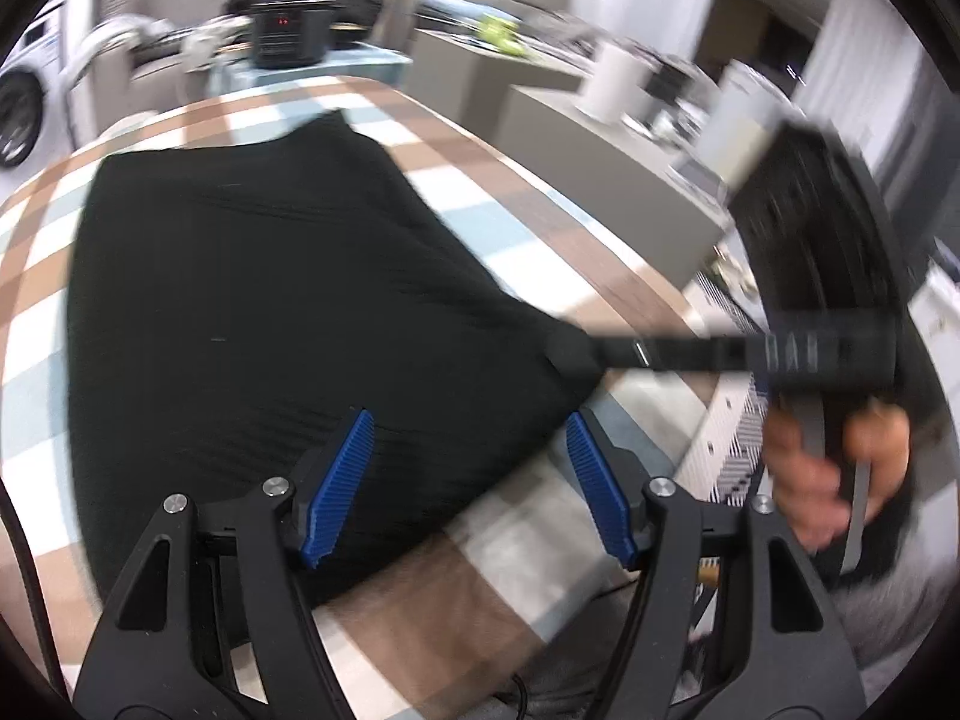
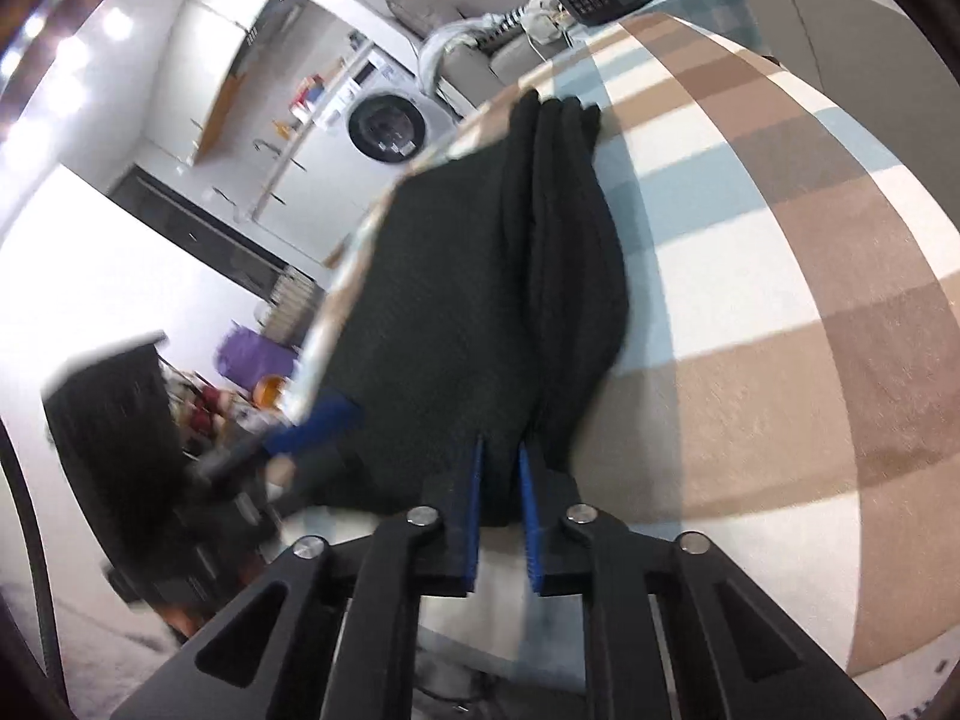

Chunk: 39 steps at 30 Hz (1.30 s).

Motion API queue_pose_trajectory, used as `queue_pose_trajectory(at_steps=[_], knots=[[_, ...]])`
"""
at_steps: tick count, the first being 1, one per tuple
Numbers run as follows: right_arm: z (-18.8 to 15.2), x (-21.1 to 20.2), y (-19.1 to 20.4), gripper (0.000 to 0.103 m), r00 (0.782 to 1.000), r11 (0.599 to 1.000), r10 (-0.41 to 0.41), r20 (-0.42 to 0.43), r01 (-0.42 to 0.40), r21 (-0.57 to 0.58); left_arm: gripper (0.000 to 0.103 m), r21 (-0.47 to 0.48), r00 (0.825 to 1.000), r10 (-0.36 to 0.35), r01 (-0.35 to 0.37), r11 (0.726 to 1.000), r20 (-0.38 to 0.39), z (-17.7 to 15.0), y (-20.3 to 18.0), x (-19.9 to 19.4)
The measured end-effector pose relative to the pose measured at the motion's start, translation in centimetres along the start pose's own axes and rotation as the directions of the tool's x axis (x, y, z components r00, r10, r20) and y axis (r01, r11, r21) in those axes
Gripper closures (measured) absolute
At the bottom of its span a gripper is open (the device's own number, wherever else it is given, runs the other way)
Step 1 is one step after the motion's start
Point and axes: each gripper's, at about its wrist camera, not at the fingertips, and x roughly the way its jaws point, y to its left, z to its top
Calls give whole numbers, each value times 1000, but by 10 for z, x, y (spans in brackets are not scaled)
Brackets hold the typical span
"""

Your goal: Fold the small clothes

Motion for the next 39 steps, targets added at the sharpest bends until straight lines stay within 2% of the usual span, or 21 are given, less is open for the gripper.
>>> queue_pose_trajectory(at_steps=[3, 6, 7, 8, 9, 10, 11, 13, 16, 19, 21, 22, 24, 26, 29, 31, 33, 35, 37, 39], knots=[[10, 0, 2, 93, 998, 998, 57, 40, -59, 36, 39, 54, 1000, -17, 18, 998, -17, 0, -17, 10], [14, 3, 14, 93, 992, 993, 115, 41, -116, 27, 40, 78, 999, 24, -26, 997, 25, 6, -28, 17], [14, 2, 19, 93, 991, 992, 126, 43, -127, 18, 45, 72, 998, 31, -34, 997, 47, 7, -28, 17], [15, 1, 20, 92, 991, 992, 124, 47, -124, 14, 62, 61, 997, 27, -32, 998, 76, 10, -25, 16], [15, -1, 21, 91, 993, 994, 111, 48, -112, 12, 71, 43, 995, 8, -12, 999, 101, 12, -21, 13], [14, -4, 20, 85, 995, 995, 94, 45, -95, 6, 86, 32, 995, -11, 8, 999, 102, 15, -17, 13], [13, -9, 18, 73, 996, 997, 77, 52, -77, 4, 96, 5, 994, -19, 18, 1000, 111, 18, -10, 13], [10, -20, 8, 64, 996, 999, 40, 81, -42, 15, 97, -30, 990, 4, 0, 1000, 138, 19, 1, 8], [5, -23, -10, 64, 996, 998, -58, 73, 56, 36, 97, -102, 987, -18, 35, 994, 159, 21, 24, -1], [1, -8, -22, 65, 998, 997, -51, 19, 50, 57, 97, -131, 985, -20, 43, 990, 173, 22, 34, -8], [-1, 6, -17, 66, 999, 998, -49, -12, 49, 31, 97, -153, 983, -36, 65, 986, 182, 22, 41, -12], [-2, 13, -16, 69, 998, 998, -63, -22, 63, 12, 97, -160, 982, -40, 70, 985, 184, 22, 42, -13], [-3, 27, -12, 82, 997, 998, -70, -43, 70, -5, 97, -169, 980, -38, 71, 983, 193, 21, 46, -16], [-4, 29, -6, 92, 995, 995, -93, -31, 92, -44, 97, -177, 979, -42, 78, 981, 199, 20, 47, -20], [-1, 12, 4, 96, 999, 997, -22, 37, 24, -74, 97, -175, 978, -55, 90, 980, 200, 19, 46, -21], [-1, 4, 2, 98, 999, 998, -16, 38, 18, -64, 97, -170, 978, -66, 101, 980, 198, 18, 41, -21], [-4, 9, -5, 98, 999, 997, -53, 8, 53, -56, 96, -156, 981, -98, 125, 980, 169, 17, 35, -13], [-6, 16, -11, 97, 995, 994, -104, -10, 103, -40, 96, -125, 986, -133, 146, 981, 104, 13, 25, 3], [-5, 14, -16, 95, 996, 996, -86, -1, 86, -1, 89, -90, 989, -140, 144, 986, 43, 8, 15, 15], [-3, 6, -17, 94, 994, 995, -103, 26, 103, 2, 85, -59, 990, -137, 135, 989, -23, 0, 5, 26]])
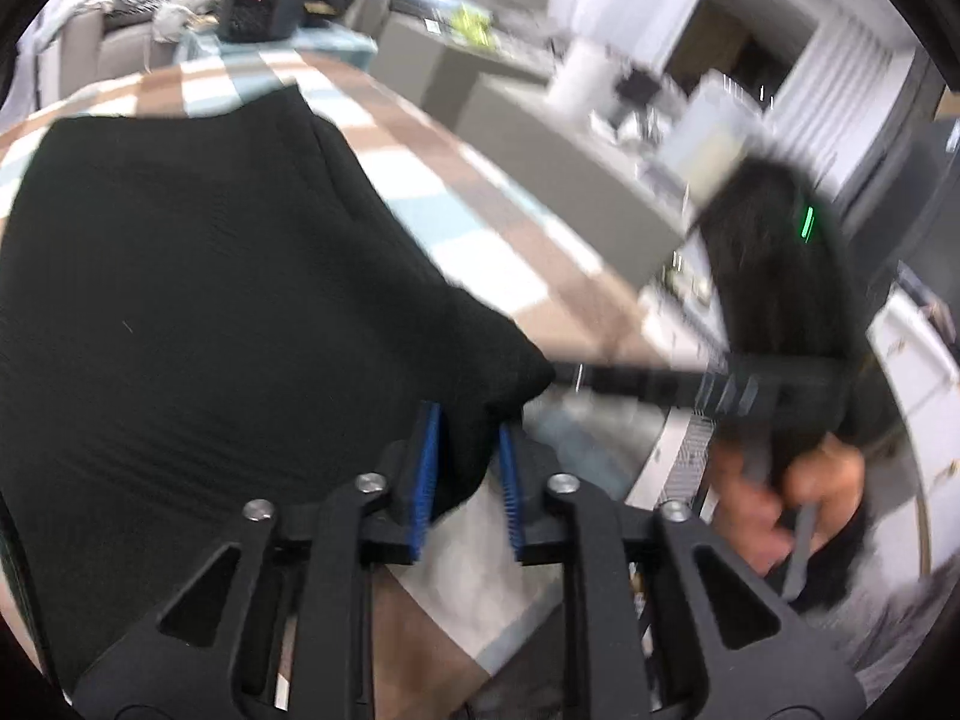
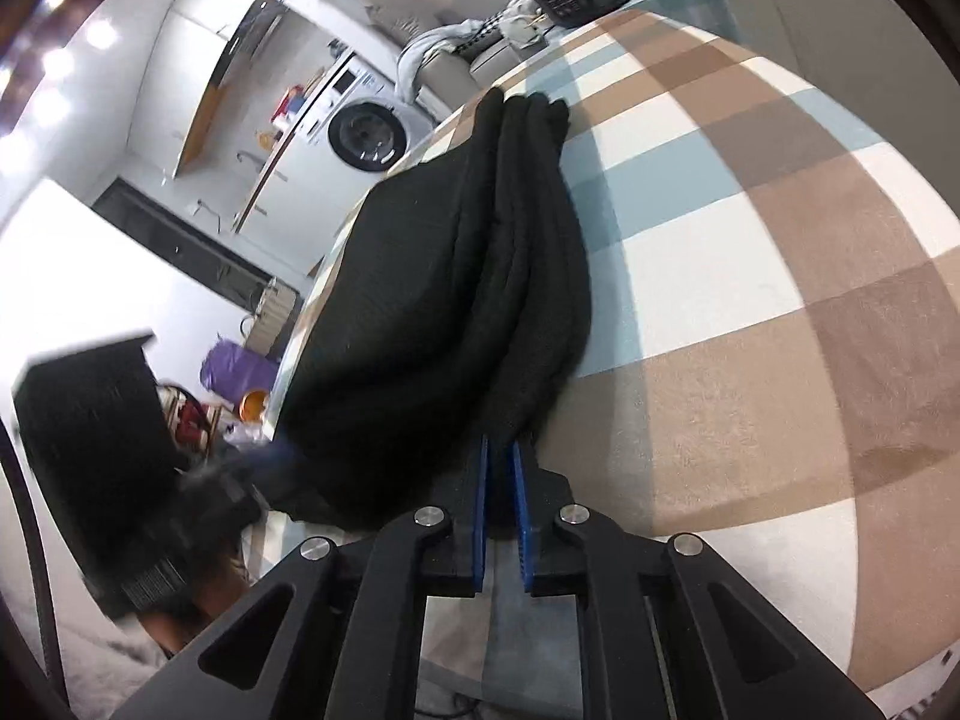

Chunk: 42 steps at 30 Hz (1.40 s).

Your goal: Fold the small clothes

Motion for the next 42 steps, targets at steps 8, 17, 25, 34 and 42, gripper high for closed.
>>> queue_pose_trajectory(at_steps=[8, 17, 25, 34, 42], knots=[[14, -30, 5, 83, 993, 999, 37, 111, -39, 17, 65, 31, 999, -33, 32, 999, 32, -6, -3, -15], [45, 34, 31, 74, 999, 998, 13, 34, -11, -56, 56, -175, 973, 142, -109, 978, 184, 2, 65, -76], [109, 79, 43, 74, 996, 989, -81, 21, 83, -120, 55, -368, 939, 277, -189, 910, 204, -10, 137, -107], [131, 67, 89, 98, 975, 928, -178, 133, 211, -307, 55, -473, 916, 360, -241, 847, 178, -16, 174, -115], [120, 83, 53, 93, 979, 957, -202, 8, 199, -211, 55, -473, 911, 395, -296, 830, 122, -12, 178, -98]])
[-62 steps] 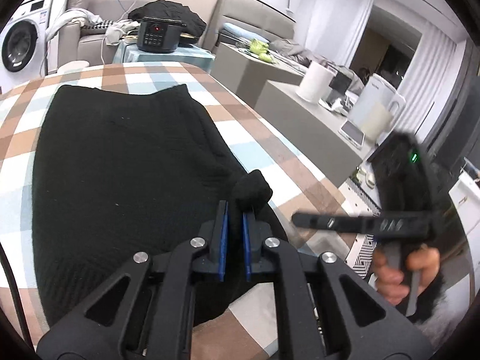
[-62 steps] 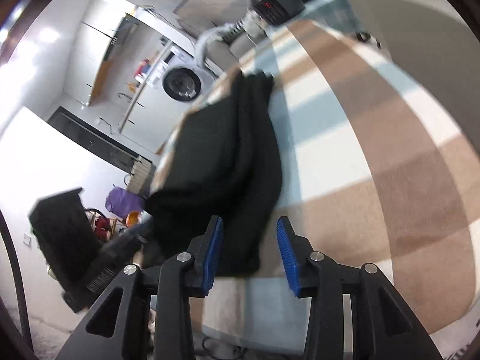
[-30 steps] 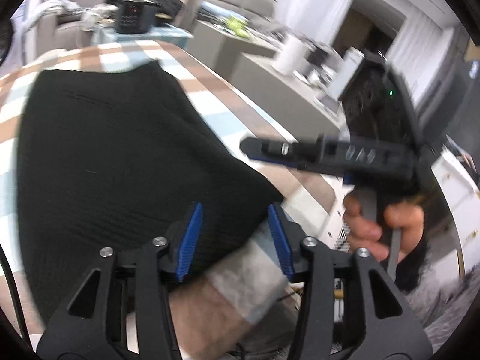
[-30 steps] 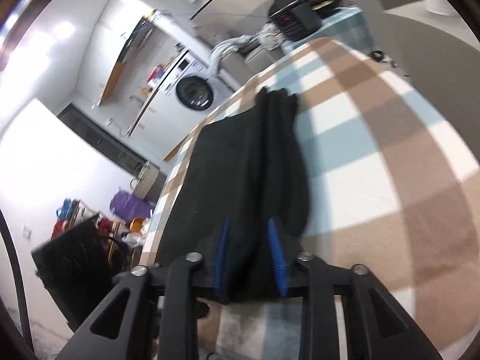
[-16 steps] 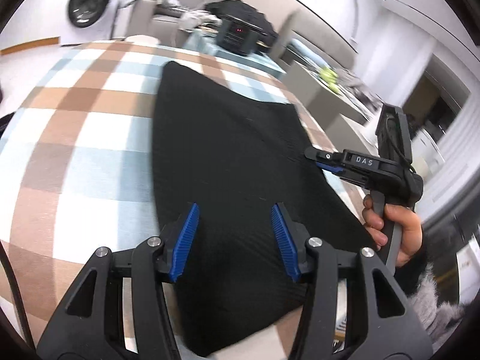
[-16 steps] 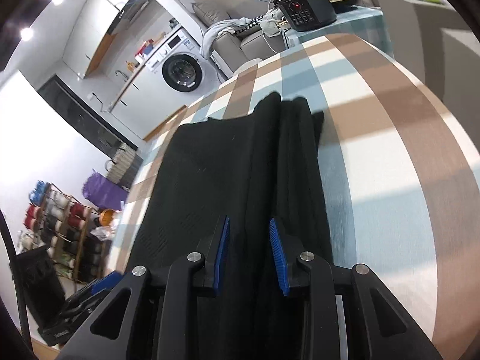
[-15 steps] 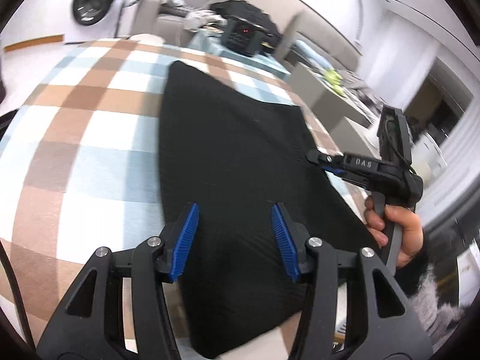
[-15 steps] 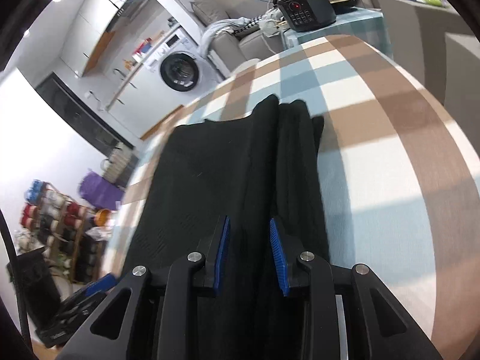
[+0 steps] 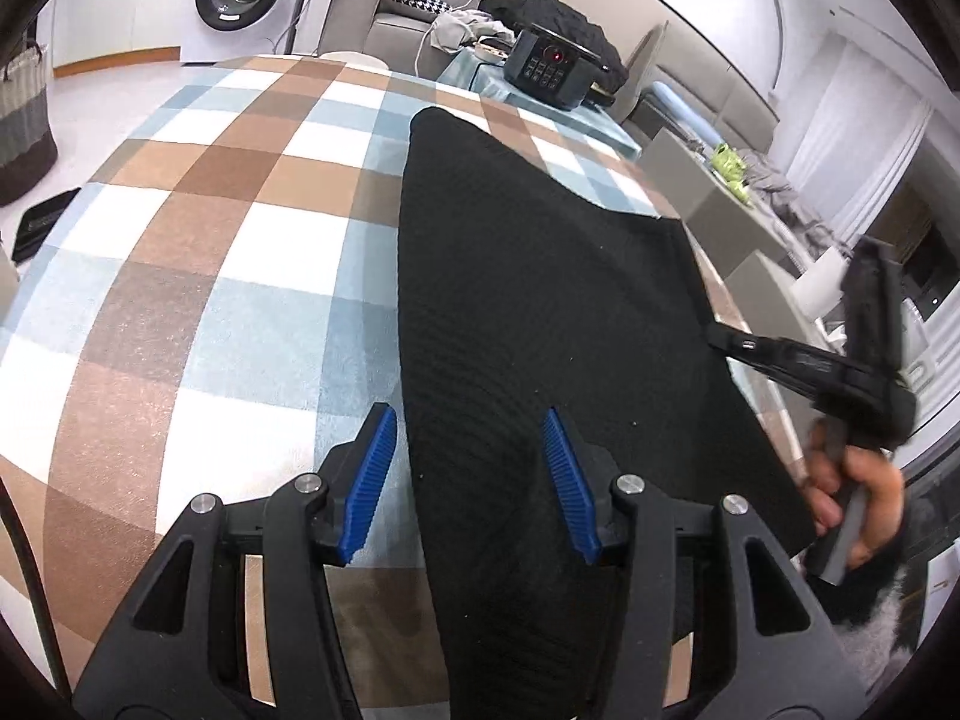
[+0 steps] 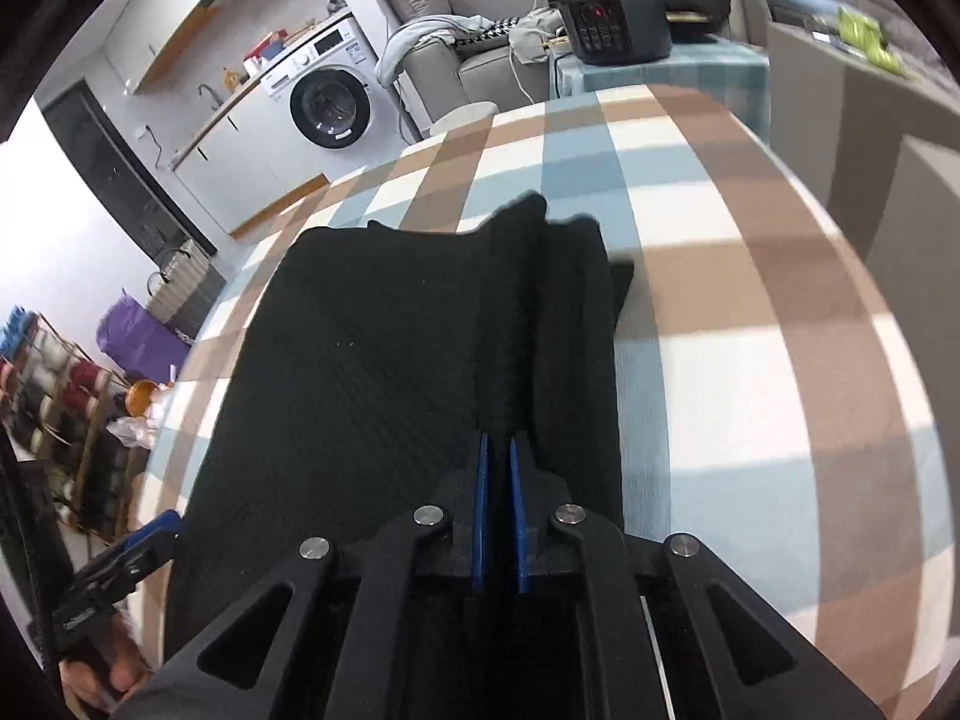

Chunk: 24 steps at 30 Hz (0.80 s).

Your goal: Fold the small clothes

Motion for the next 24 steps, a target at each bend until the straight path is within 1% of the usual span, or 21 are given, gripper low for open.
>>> queue_pose_trajectory(at_steps=[4, 7, 12, 16, 19, 22, 24], knots=[[-27, -17, -3, 85, 996, 996, 90, -20, -89, 17, 55, -8, 1000, 0, 0, 1000, -5, -4, -4, 1], [-50, -30, -2, 84, 991, 992, 127, -38, -126, 30, 55, -4, 1000, -5, 5, 1000, -12, -6, -6, 3], [-77, -47, 1, 83, 990, 989, 140, -28, -138, 51, 55, 14, 1000, -4, 4, 1000, -20, -12, -11, 3], [-87, -51, 1, 82, 992, 990, 128, -17, -127, 65, 55, 38, 1000, -3, 3, 999, -17, -20, -13, -3], [-88, -52, 5, 82, 994, 994, 108, -10, -108, 35, 55, 59, 1000, 2, -2, 998, -5, -26, -13, -9], [-90, -52, 8, 82, 996, 996, 88, -11, -88, 9, 54, 59, 1000, -11, 11, 998, -10, -29, -11, -12], [-94, -54, 10, 81, 997, 997, 80, -7, -81, -6, 54, 72, 1000, -30, 30, 997, 1, -32, -13, -15]])
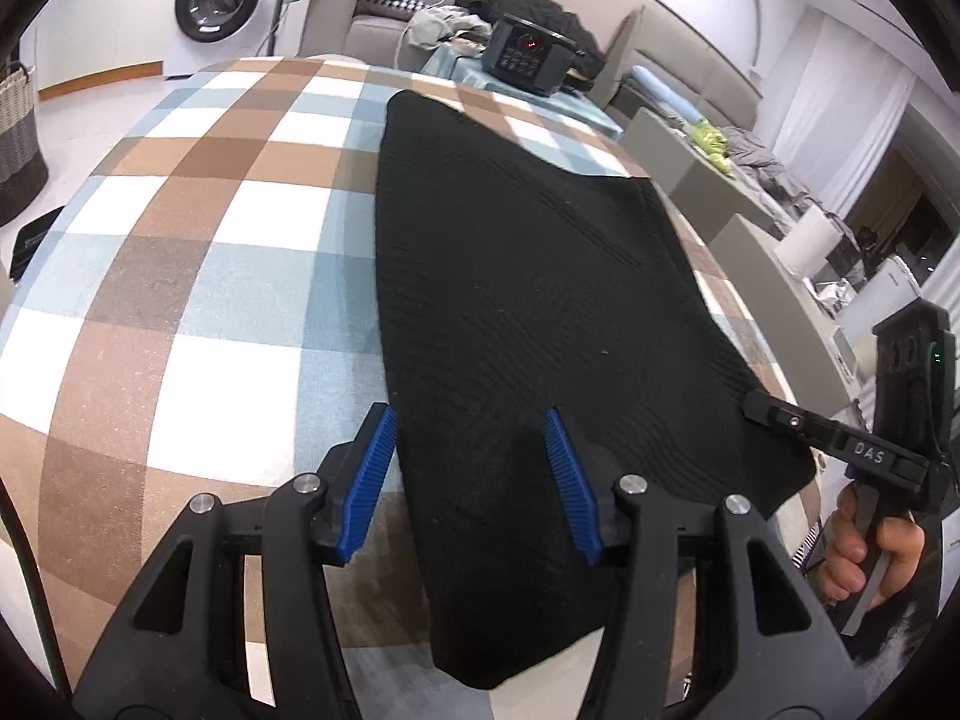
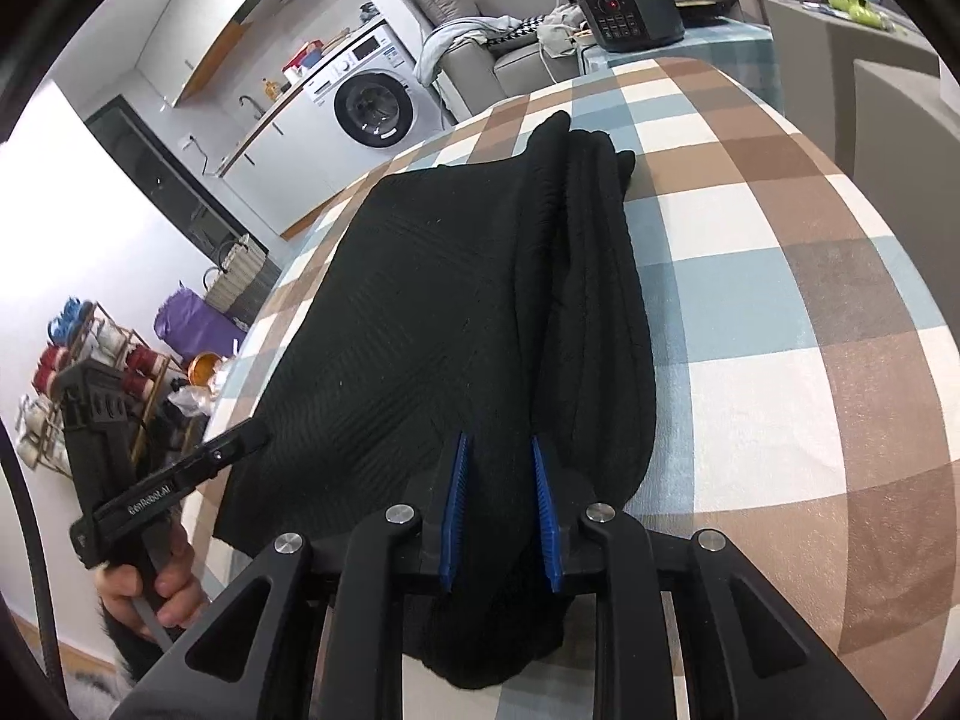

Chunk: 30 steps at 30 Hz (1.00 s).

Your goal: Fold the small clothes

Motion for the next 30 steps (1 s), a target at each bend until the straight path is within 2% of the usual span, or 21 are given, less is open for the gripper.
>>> queue_pose_trajectory(at_steps=[10, 13, 18, 22, 23, 25, 27, 28, 30], knots=[[-3, 1, -5, 80, 1000, 1000, 7, 0, -7, -29, 53, 47, 1000, 11, -12, 999, 16, -4, -9, -10], [-3, -3, -11, 80, 999, 999, 35, -22, -35, 2, 53, 42, 1000, 17, -17, 999, 17, -5, -7, -13], [-2, -12, -18, 79, 997, 996, 75, 1, -75, 41, 52, 50, 1000, 21, -21, 999, 12, -5, -5, -15], [-5, -4, -13, 79, 997, 997, 72, -4, -72, 35, 52, 45, 1000, 31, -31, 998, 5, -5, -2, -17], [-5, -4, -12, 83, 997, 997, 73, 4, -73, 39, 52, 45, 999, 33, -34, 998, 4, -4, -2, -17], [-4, -10, -11, 90, 992, 989, 125, 27, -127, 76, 52, 44, 999, 35, -35, 998, 8, -4, 0, -20], [-1, -23, -4, 91, 982, 980, 176, 74, -182, 79, 52, 44, 999, 40, -40, 998, 13, -3, 2, -23], [0, -30, 2, 91, 984, 986, 151, 90, -156, 52, 52, 45, 999, 39, -40, 998, 12, -3, 3, -23], [0, -32, 9, 91, 996, 999, 41, 79, -41, 5, 51, 43, 999, 41, -42, 998, 7, -2, 5, -22]])
